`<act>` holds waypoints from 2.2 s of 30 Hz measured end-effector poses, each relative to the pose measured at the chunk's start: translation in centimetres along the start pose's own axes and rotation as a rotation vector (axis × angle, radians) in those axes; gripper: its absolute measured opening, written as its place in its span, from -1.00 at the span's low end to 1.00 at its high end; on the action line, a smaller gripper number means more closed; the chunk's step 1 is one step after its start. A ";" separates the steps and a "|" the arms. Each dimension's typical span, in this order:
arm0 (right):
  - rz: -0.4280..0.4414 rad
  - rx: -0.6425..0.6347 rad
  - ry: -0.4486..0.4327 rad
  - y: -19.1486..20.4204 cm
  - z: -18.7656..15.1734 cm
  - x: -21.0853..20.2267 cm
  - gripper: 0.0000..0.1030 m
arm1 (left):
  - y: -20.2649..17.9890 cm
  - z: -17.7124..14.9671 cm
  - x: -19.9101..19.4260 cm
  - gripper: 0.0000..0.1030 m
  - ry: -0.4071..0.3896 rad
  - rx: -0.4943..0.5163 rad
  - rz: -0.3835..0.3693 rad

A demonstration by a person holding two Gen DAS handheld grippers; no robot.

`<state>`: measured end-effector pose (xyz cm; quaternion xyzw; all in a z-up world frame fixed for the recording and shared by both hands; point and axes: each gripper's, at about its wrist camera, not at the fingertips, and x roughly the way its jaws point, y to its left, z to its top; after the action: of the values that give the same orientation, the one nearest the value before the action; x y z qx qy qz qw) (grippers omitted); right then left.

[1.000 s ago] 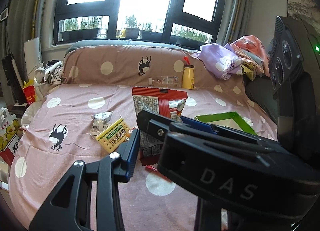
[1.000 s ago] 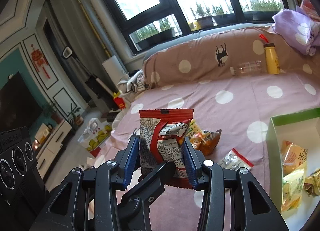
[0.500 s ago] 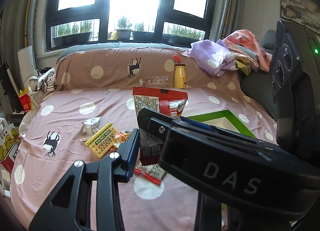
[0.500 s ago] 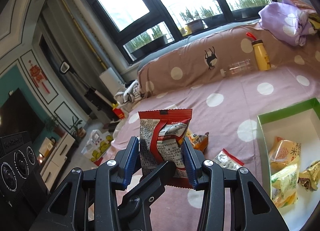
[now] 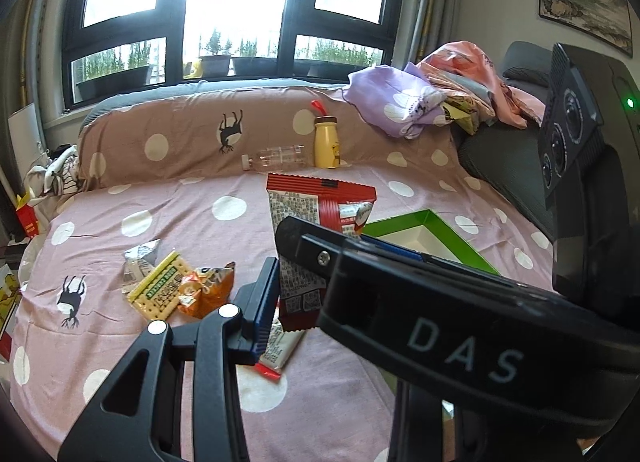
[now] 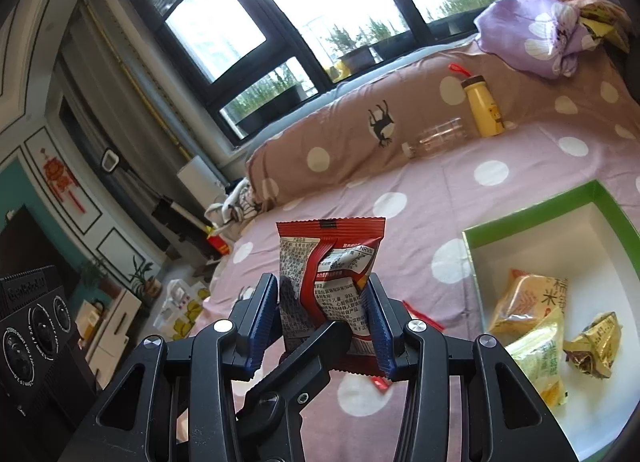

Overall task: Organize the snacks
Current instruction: 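Lift and carry the red-white sachet with the right gripper toward the box, then lower the red-white sachet into the box with the right gripper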

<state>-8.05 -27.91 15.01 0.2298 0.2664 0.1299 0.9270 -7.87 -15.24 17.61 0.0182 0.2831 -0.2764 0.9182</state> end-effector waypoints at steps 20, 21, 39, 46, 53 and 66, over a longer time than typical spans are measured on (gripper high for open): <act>-0.113 0.153 -0.037 -6.3 0.5 -1.5 -0.09 | -4.0 0.7 5.1 -0.32 0.065 0.087 -0.130; -0.119 0.160 -0.038 -6.6 0.5 -1.6 -0.09 | -4.2 0.7 5.4 -0.32 0.069 0.090 -0.137; -0.199 0.298 -0.048 -11.7 0.1 -2.5 -0.09 | -7.7 0.4 9.5 -0.32 0.153 0.147 -0.232; -0.239 0.344 -0.040 -13.4 -0.1 -2.6 -0.09 | -8.4 0.1 10.9 -0.32 0.190 0.150 -0.272; -0.279 0.381 -0.024 -14.8 -0.4 -2.5 -0.09 | -9.1 -0.2 12.4 -0.32 0.233 0.149 -0.309; -0.337 0.451 0.019 -17.0 -1.0 -1.8 -0.09 | -9.5 -1.0 14.7 -0.32 0.313 0.133 -0.357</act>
<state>-8.12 -42.82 6.64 0.3814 0.3315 -0.0863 0.8586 -3.22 -30.41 10.10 0.0711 0.4019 -0.4460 0.7966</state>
